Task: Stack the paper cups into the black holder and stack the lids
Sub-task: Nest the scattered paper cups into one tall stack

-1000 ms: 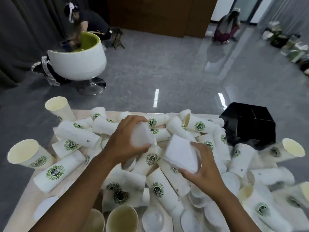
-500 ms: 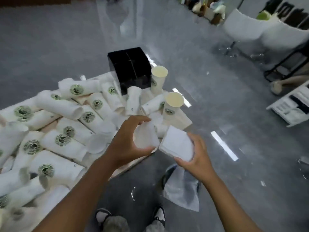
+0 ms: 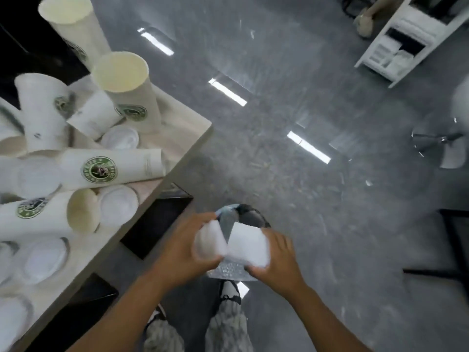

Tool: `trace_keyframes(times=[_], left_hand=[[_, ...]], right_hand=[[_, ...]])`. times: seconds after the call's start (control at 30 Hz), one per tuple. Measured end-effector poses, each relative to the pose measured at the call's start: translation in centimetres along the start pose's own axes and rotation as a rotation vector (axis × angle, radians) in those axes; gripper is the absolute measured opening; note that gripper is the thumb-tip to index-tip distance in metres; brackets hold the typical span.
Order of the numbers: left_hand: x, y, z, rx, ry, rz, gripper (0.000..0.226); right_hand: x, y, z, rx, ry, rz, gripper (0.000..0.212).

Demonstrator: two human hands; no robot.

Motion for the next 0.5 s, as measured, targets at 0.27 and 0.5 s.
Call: trace_keyframes(times=[0.27, 0.5], left_hand=[[-5.5, -7.2, 2.6, 0.000, -0.076, 0.067, 0.095], [-6.5, -8.2, 4.2, 0.029, -0.152, 0.091, 0.096]], right_hand=[[-7.6, 5.6, 2.7, -0.033, -0.050, -0.095, 0.111], [-7.3, 5.8, 3.7, -0.126, -0.011, -0.006, 0.115]])
Point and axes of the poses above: each hand's wrist, its own z-axis towards the middle knuckle, its own x-axis out of the back of the hand, y = z × x, the point moved 1 cm from there along z, towards the middle knuckle
